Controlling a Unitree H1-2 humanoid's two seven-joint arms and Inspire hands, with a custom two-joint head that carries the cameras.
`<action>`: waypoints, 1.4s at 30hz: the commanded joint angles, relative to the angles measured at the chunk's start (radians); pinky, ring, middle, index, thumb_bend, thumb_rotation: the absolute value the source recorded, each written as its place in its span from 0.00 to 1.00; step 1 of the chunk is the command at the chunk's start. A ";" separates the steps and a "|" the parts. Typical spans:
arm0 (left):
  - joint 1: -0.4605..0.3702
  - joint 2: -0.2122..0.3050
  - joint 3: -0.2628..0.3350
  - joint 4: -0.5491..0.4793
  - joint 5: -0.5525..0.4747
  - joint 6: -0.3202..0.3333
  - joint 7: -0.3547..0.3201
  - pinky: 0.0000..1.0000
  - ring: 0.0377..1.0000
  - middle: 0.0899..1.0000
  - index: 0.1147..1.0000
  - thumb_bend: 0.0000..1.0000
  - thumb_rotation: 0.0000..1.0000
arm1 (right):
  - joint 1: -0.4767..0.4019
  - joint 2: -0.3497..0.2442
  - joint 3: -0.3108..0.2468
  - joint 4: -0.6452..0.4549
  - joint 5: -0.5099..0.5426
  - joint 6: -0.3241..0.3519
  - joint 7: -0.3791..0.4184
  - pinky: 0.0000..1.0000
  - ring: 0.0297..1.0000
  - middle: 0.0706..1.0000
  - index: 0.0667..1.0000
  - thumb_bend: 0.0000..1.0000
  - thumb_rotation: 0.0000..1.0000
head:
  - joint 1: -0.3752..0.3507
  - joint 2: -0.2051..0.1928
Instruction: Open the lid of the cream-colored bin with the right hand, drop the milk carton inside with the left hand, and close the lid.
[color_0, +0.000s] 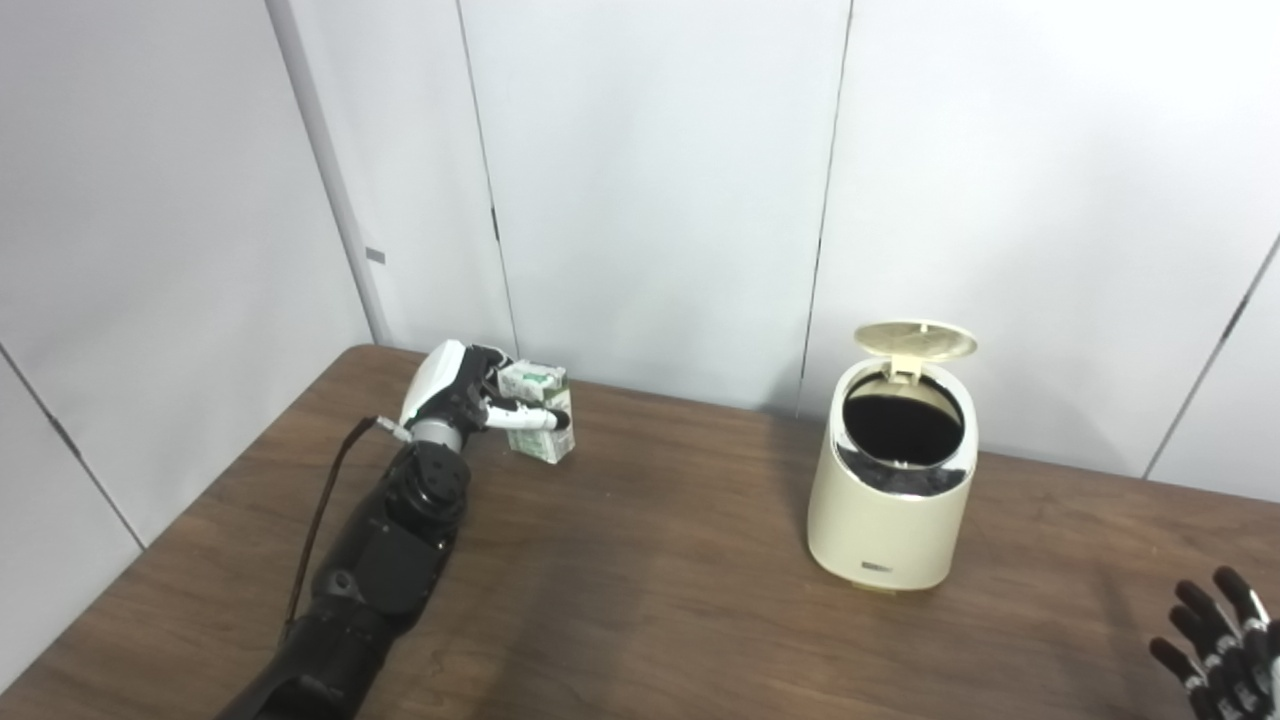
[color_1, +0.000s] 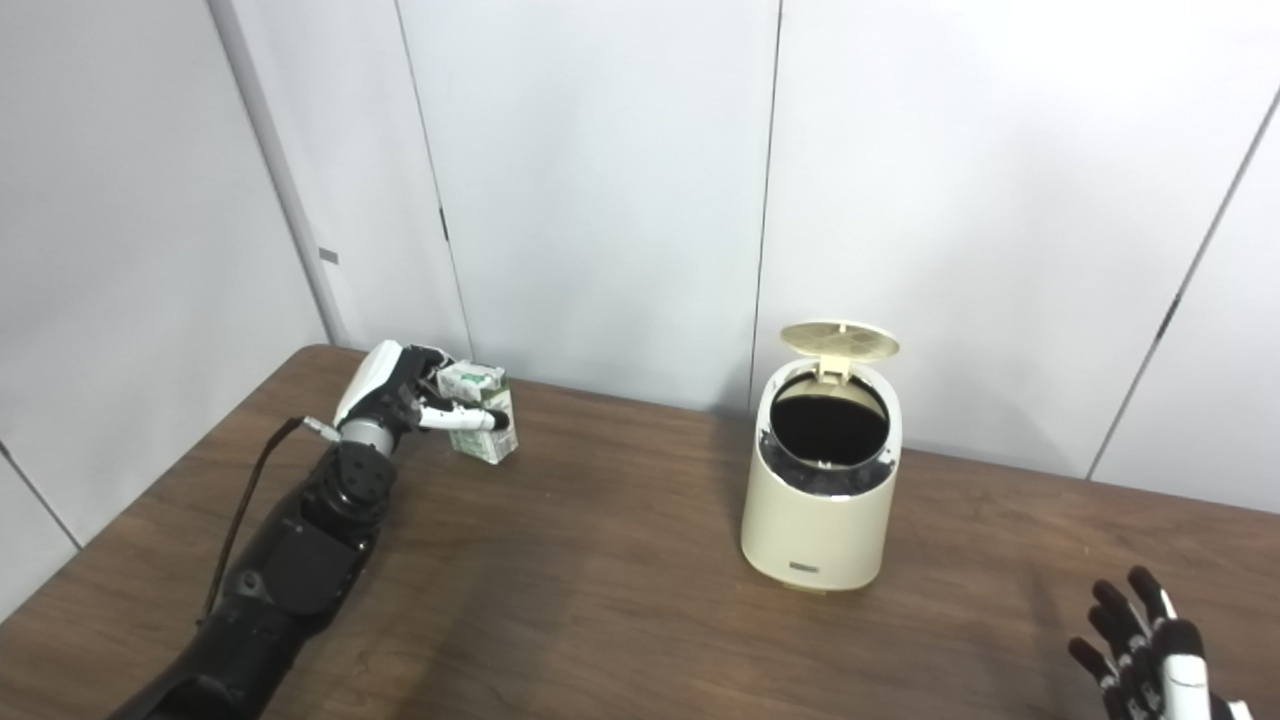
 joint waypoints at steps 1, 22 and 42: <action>-0.036 0.024 0.016 -0.071 0.010 -0.062 0.041 0.33 0.42 0.50 0.42 0.47 0.00 | -0.016 -0.004 -0.005 -0.038 0.005 -0.014 -0.002 0.89 0.96 0.94 0.98 0.44 1.00 | -0.002 0.001; 0.083 -0.073 -0.020 -0.526 0.193 -0.354 0.128 0.35 0.42 0.49 0.43 0.47 0.00 | -0.020 -0.008 -0.005 0.019 0.002 -0.077 0.010 0.92 0.98 0.96 1.00 0.50 1.00 | -0.084 0.012; 0.064 -0.287 -0.087 -0.587 0.342 -0.458 0.174 0.34 0.41 0.46 0.46 0.47 0.00 | -0.024 -0.002 0.017 0.176 -0.044 -0.231 0.014 0.87 0.96 0.94 0.99 0.59 1.00 | -0.249 0.028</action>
